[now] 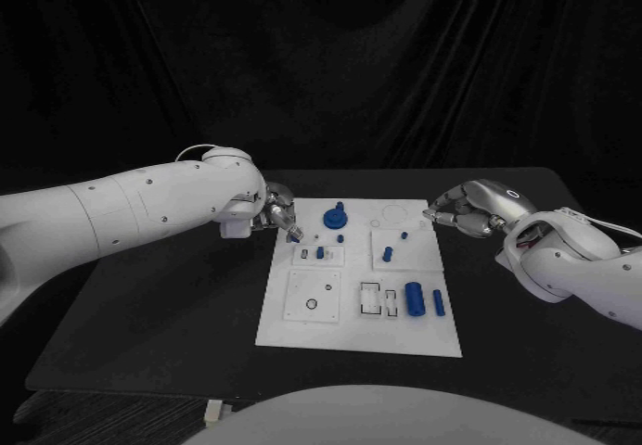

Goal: Assemble the parts on the task board

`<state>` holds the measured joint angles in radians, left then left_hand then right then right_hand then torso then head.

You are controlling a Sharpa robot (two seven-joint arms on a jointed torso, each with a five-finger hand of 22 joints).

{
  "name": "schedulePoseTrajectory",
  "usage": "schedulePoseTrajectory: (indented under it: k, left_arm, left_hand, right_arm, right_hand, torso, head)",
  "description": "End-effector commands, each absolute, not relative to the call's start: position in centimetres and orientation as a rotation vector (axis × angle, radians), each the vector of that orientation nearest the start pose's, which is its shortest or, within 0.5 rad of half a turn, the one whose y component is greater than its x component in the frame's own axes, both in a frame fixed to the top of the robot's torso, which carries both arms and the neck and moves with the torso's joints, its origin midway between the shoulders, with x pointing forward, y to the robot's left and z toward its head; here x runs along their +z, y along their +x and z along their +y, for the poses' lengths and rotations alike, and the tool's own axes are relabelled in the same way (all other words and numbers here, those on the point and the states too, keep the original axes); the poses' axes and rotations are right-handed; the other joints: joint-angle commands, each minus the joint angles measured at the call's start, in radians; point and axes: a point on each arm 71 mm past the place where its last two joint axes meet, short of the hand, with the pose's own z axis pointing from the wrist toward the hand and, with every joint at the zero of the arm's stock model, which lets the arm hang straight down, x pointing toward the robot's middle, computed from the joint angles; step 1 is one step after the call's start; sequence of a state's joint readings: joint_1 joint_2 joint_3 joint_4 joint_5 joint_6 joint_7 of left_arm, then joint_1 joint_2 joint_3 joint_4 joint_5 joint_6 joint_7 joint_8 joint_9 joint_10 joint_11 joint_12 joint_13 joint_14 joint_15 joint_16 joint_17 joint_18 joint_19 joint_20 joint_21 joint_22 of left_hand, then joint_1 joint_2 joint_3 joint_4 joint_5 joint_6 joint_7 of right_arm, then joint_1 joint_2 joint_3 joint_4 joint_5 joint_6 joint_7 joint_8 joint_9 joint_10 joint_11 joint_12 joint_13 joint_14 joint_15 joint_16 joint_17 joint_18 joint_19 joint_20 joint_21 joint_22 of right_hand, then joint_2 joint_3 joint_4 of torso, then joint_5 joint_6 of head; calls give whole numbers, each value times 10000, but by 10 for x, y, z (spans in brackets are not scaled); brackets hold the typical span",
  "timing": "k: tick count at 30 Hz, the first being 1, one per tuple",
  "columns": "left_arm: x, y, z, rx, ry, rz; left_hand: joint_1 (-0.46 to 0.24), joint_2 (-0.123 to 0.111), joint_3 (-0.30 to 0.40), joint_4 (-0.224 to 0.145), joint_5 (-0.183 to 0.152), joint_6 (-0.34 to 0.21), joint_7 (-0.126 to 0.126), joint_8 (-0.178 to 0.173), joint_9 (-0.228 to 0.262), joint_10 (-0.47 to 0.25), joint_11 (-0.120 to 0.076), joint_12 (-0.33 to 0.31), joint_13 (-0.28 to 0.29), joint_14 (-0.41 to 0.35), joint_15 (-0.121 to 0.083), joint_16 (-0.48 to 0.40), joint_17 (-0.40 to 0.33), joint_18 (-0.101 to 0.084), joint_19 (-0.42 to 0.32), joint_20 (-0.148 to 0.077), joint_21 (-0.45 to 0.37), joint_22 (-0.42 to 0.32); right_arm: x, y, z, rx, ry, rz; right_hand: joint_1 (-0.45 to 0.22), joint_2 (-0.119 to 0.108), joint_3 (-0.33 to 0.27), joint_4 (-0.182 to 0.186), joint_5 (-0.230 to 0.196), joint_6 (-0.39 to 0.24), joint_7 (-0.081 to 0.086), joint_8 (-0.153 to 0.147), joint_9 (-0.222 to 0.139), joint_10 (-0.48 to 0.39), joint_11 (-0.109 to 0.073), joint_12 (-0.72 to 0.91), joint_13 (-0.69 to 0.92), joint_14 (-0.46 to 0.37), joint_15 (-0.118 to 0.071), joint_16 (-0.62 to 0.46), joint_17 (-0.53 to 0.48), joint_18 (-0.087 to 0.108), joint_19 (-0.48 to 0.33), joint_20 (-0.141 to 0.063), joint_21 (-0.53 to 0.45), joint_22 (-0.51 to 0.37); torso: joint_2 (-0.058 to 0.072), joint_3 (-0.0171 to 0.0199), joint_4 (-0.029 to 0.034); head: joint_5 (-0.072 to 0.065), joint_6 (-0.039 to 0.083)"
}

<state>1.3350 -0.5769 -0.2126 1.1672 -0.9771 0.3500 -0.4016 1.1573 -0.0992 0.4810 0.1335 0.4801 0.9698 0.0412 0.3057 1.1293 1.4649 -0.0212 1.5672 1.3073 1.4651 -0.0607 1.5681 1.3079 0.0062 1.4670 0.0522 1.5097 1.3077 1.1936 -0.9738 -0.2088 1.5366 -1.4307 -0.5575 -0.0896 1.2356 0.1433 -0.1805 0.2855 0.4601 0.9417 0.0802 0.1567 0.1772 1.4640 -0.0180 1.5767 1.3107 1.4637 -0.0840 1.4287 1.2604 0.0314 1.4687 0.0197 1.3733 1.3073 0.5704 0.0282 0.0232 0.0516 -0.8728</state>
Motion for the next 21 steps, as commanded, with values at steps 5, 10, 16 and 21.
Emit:
schedulePoseTrajectory:
  k: [5, 10, 16, 21]
  left_arm:
    - [-239, 532, 180, -4033, -409, 25889]
    - [-239, 538, 179, -3892, -507, 25879]
    - [-245, 543, 176, -3534, -620, 26018]
    - [-252, 542, 172, -3505, -737, 26002]
  left_hand:
    - [-89, -28, 432, -477, -118, -86, -6, -99, -21, 1059, -45, 36, 2635, 1057, -59, 27, 2629, 130, 535, -61, -82, 2376]
    - [-88, -9, 456, -505, -148, -108, 4, -125, -33, 1059, -36, 36, 2635, 1057, -52, 27, 2629, 129, 535, -57, -81, 2376]
    - [-94, 15, 485, -553, -178, -152, 30, -180, -59, 1059, -17, 36, 2635, 1057, -38, 27, 2629, 133, 521, -48, -99, 2371]
    - [-94, 30, 497, -573, -185, -170, 40, -206, -74, 1059, -9, 36, 2635, 1057, -32, 27, 2629, 131, 526, -44, -91, 2373]
  right_arm:
    - [-230, 455, -267, 5272, -487, 16203]
    - [-230, 455, -267, 5291, -497, 16196]
    - [-230, 455, -265, 5322, -515, 16194]
    - [-231, 455, -265, 5326, -525, 16204]
  right_hand:
    - [128, 24, -40, -1, 41, 43, -2, -56, -13, 1068, 64, -59, 2601, 547, 29, -35, -6, 170, 362, 77, -34, 1986]
    - [128, 24, -40, -1, 41, 43, -2, -56, -13, 1068, 64, -59, 2601, 547, 29, -35, -6, 170, 362, 77, -34, 1986]
    - [133, 27, -44, 3, 42, 49, 0, -57, -13, 1068, 66, -59, 2601, 545, 32, -42, -21, 172, 358, 79, -45, 1982]
    - [133, 27, -44, 3, 42, 49, 0, -57, -13, 1068, 66, -59, 2601, 545, 32, -42, -21, 172, 358, 79, -45, 1982]
  torso:
    - [18, -9, 13]
    - [20, -9, 10]
    - [9, -7, 6]
    - [16, -7, 13]
  head:
    - [11, 2]
    - [38, 2]
    - [48, 2]
    - [34, 2]
